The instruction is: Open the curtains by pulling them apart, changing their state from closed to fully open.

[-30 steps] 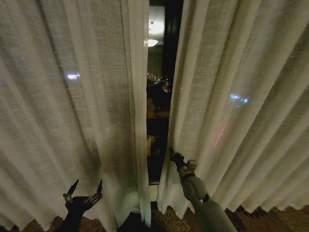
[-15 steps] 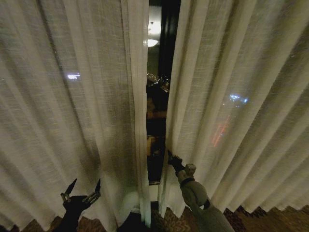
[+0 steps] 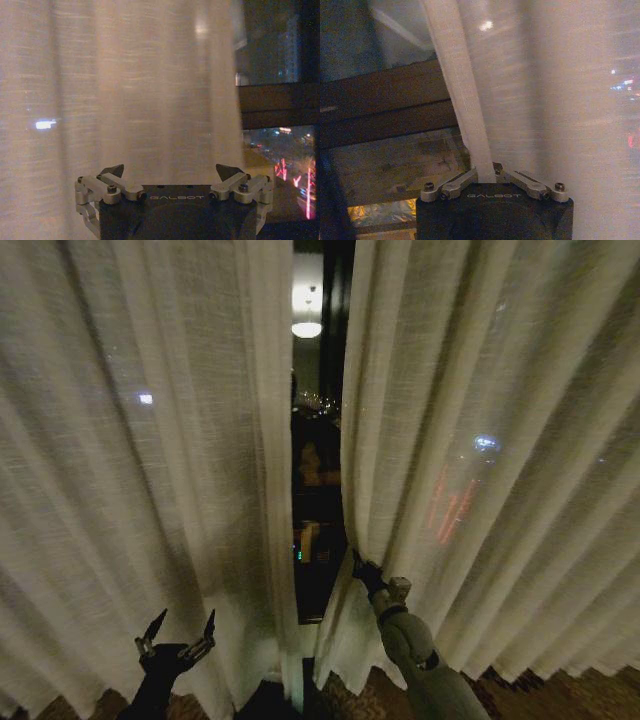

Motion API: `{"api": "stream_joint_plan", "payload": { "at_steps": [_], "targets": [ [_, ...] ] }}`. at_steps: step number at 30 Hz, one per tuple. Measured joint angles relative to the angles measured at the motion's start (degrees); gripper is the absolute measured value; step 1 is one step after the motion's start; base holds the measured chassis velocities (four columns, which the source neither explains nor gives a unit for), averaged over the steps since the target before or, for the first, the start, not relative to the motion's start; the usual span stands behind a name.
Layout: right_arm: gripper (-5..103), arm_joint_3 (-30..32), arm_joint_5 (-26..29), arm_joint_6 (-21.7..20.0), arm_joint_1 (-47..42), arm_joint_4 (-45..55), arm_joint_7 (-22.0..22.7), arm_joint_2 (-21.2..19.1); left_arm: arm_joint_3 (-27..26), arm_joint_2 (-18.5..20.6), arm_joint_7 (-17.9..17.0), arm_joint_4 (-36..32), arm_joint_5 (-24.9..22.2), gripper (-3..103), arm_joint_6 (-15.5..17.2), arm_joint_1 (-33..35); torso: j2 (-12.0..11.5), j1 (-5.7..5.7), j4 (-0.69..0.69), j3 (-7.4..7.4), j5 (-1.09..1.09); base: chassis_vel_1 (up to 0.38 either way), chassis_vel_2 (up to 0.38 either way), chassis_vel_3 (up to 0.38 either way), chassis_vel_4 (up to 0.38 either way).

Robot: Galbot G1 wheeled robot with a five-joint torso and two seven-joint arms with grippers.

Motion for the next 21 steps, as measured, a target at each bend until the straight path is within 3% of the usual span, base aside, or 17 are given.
{"api": "stream_joint_plan", "payload": {
  "at_steps": [10,21],
  "targets": [
    [0,0.0,0.0,0.5,0.8,-1.3,-0.4,0.3,0.0,0.0,0.3,0.2,0.1,100,0.5,-0.5,0.0,0.01,0.0,0.0,-0.02,-0.303,-0.318,0.307,0.31],
    [0,4.0,0.6,1.2,0.2,-2.5,-1.4,-0.1,0.3,0.0,0.5,0.4,0.2,100,0.7,-0.6,0.0,0.0,0.0,0.0,-0.01,-0.353,-0.379,0.348,0.374]
  ]
}}
